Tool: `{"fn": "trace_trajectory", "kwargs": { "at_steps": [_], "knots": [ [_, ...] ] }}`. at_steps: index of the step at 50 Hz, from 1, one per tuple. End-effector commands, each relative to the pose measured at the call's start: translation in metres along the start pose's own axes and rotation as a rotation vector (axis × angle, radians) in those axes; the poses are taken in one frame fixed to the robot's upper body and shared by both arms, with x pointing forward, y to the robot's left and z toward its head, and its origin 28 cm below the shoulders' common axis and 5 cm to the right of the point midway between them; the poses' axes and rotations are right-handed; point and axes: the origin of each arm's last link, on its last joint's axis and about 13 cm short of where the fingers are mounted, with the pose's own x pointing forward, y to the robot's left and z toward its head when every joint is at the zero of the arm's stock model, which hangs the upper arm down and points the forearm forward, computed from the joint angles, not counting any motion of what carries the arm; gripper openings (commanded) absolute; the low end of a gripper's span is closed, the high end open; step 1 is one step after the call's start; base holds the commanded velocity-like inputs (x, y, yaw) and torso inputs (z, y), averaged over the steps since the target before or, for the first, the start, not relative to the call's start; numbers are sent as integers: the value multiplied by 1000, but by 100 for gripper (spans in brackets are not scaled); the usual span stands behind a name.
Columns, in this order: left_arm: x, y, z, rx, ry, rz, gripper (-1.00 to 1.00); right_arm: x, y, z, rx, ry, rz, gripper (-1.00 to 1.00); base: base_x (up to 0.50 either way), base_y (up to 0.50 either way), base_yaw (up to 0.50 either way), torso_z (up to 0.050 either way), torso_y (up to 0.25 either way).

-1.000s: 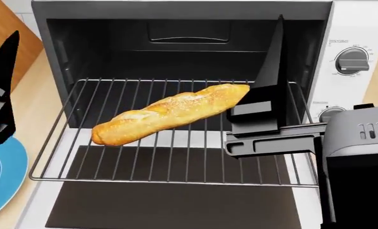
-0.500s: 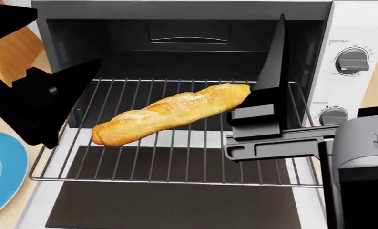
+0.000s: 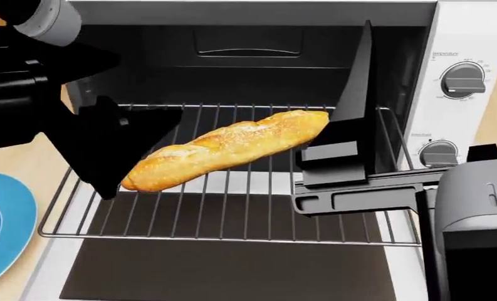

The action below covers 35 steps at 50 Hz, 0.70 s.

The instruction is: Pick the baguette from the rack and place it on the plate on the counter.

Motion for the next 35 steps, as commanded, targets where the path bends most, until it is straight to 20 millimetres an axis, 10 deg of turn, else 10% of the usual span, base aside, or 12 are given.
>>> {"fn": "trace_trajectory", "kwargs": {
  "at_steps": [1, 35],
  "knots": [
    [20, 10, -5, -28, 78, -35, 100, -3, -1, 1, 1, -2, -5, 100, 0, 0, 0, 0, 0],
    [73, 37, -12, -36, 210, -21, 100, -2, 3, -4, 15, 6, 20, 100, 0, 0, 0, 0, 0]
  ]
}}
